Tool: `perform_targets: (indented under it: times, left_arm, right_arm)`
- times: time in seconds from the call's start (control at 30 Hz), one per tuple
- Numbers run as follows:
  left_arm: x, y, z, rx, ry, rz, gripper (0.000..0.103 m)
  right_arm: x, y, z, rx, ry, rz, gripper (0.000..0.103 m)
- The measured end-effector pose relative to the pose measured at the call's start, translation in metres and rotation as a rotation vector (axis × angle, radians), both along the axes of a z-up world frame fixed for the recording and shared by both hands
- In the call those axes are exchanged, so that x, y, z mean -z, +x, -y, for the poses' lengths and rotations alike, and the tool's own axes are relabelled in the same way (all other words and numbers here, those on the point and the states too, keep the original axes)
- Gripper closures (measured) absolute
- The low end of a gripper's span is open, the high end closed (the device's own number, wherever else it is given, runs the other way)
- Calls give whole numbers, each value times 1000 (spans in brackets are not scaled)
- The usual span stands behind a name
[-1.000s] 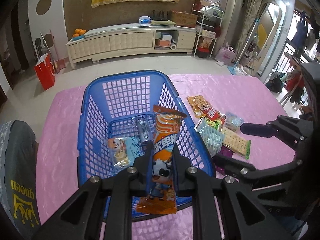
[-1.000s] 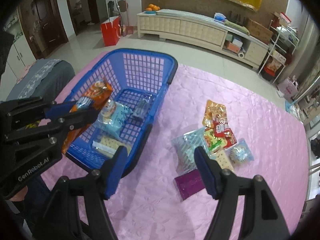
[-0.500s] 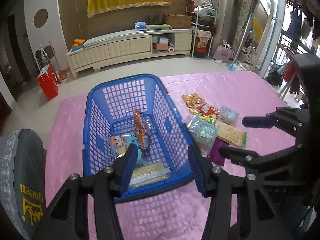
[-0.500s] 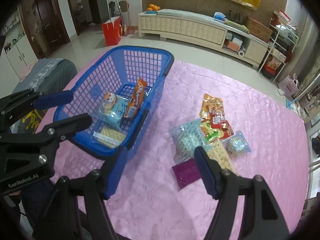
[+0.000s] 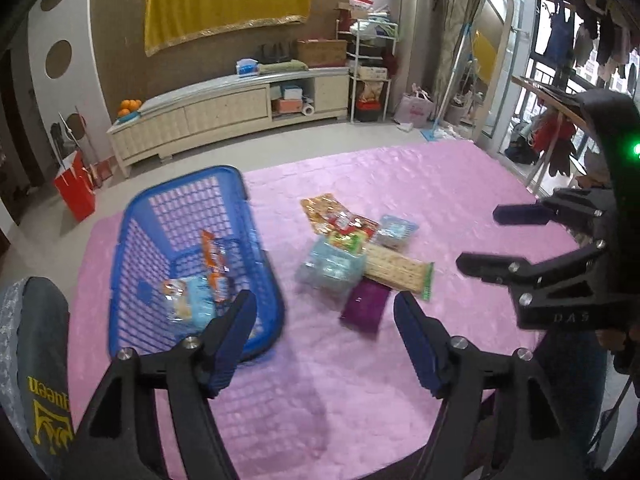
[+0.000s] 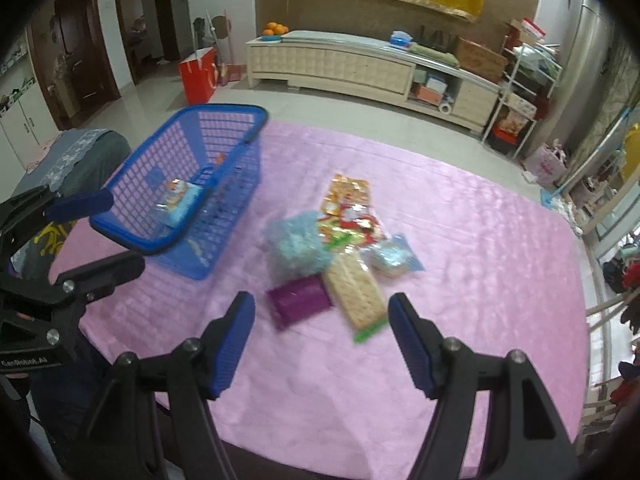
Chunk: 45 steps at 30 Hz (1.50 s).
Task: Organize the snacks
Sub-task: 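Withdraw both tools from the basket toward the remaining snacks, then grasp the clear bag of blue-striped buns with the left tool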
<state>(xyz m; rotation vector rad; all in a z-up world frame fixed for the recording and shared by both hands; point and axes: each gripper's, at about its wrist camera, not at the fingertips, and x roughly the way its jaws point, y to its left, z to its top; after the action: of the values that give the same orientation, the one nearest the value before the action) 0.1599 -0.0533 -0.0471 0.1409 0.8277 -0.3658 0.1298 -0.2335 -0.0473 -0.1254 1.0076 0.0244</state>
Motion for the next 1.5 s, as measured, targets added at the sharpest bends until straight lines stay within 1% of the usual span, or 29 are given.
perform_targets:
  times: [0.1,0.2,0.3,0.37,0.4,0.47,0.57,0.7,0.83,0.9,1.03,1.13,1.2,1.3,1.4,1.5]
  left_arm:
    - [6,1,18,10,-1,-21,34]
    - [12,3,33,18,-15,-51,34]
    - [17,7,44,5,-21,-72,34]
    - [24,15,53,-32,-14,-114,34]
    - [29,20,57,-49,-29,-150,34]
    - [35,27,62,-74,-51,-184,34]
    - [45,43,68,-119,-57,-223,34]
    - [60,63,70,-175,-103,-293,34]
    - [73,78,78,-196,-82,-316,34]
    - [78,85,79,-208,-76,-326,34]
    - [88,101,80,-248,-59,-347,34]
    - [97,112,80,-283,-62,-365,34]
    - [104,119,82,-288,-50,-363,34]
    - [114,127,81,-291,-36,-353,34]
    - [122,135,76,-318,-46,-354,34]
    - [124,146,71,-339,-81,-349,34]
  right_arm:
    - [1,-5,19,22,15,10,29]
    - [4,-8,34,44,34,16,23]
    - [10,-9,48,60,40,9,22]
    - [15,-7,57,64,34,2,22]
    - [18,-4,62,68,31,-4,22]
    - [22,2,71,76,39,-20,22]
    - [28,9,82,79,43,-37,21]
    - [41,19,89,60,12,-60,21]
    - [55,29,91,37,-25,-51,21]
    - [63,37,93,33,-16,-55,21]
    - [76,53,96,18,49,-86,21]
    - [84,64,92,-4,18,-82,21]
    - [92,70,88,-27,-2,-91,21]
    - [105,73,87,-53,25,-128,21]
    - [119,76,85,-72,7,-141,21]
    - [127,81,86,-79,12,-150,21]
